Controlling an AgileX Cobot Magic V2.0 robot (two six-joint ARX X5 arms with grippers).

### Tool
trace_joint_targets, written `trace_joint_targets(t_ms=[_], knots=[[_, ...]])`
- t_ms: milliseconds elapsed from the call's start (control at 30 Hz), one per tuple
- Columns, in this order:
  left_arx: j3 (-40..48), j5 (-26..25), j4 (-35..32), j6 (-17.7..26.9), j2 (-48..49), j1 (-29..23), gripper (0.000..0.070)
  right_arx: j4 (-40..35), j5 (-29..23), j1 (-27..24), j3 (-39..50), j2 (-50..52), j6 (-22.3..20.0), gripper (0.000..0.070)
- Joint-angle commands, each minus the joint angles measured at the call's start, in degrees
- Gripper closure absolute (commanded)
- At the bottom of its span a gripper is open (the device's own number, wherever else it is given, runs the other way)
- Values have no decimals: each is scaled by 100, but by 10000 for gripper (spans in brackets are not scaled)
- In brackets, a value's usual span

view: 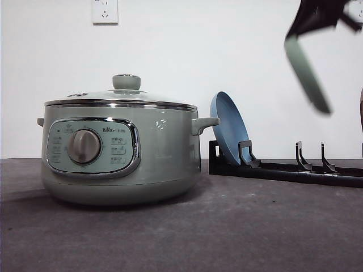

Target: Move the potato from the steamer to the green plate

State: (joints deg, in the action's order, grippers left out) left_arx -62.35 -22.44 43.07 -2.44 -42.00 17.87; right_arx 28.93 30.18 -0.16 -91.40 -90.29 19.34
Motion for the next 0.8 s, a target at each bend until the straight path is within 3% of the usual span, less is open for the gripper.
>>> trace_joint_targets(t_ms=[0, 267, 367, 600, 767], knots=[[-103, -17, -52, 31, -26, 26, 64, 65, 36, 29, -144, 123, -120, 696], [-103, -17, -52, 31, -26, 26, 64, 1279, -60, 413, -127, 1023, -1076, 696], [-103, -17, -57, 31, -26, 26, 64, 1753, -351, 699, -127, 1328, -1394, 696], [-103, -17, -57, 31, -26, 26, 64, 2776, -1112, 1572, -117, 1961, -1851, 696], [-103, -17, -63, 31, -26, 26, 64, 3235, -1545, 2312, -110, 2344, -1897, 696]])
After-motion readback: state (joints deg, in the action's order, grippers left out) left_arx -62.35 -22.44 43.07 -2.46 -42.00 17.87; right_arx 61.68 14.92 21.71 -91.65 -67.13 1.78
